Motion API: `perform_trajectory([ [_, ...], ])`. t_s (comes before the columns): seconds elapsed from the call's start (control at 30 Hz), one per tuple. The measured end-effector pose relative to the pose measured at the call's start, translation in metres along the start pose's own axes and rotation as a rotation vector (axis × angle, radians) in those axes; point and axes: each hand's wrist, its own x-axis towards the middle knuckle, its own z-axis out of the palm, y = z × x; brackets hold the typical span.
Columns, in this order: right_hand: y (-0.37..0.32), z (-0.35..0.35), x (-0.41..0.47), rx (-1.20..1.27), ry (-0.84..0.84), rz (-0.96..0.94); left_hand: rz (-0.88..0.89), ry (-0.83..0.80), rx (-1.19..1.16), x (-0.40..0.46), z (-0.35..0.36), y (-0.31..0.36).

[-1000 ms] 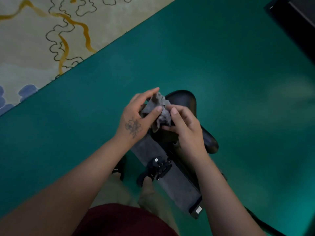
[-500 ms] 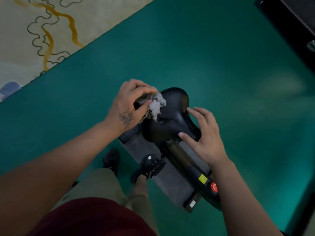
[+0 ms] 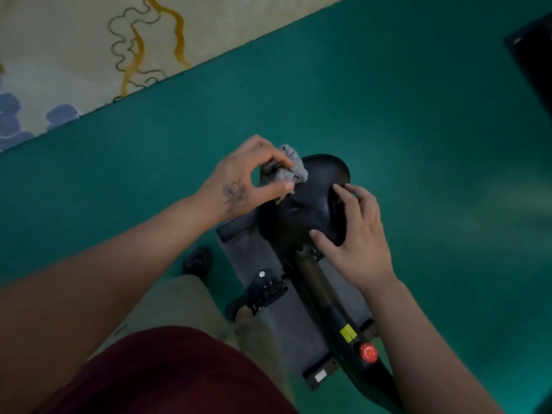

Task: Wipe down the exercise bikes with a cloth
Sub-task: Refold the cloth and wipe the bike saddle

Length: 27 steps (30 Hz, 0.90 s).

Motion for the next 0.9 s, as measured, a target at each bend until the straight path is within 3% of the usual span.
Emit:
perform_trajectory([
  [0.57, 0.005, 0.011, 0.013, -0.079, 0.109, -0.085, -0.119, 0.226, -0.252, -0.043, 0.030, -0.028],
  [0.9, 0.011, 0.014, 0.017, -0.065, 0.136, -0.079, -0.020, 0.264, -0.279, -0.040, 0.038, -0.047],
])
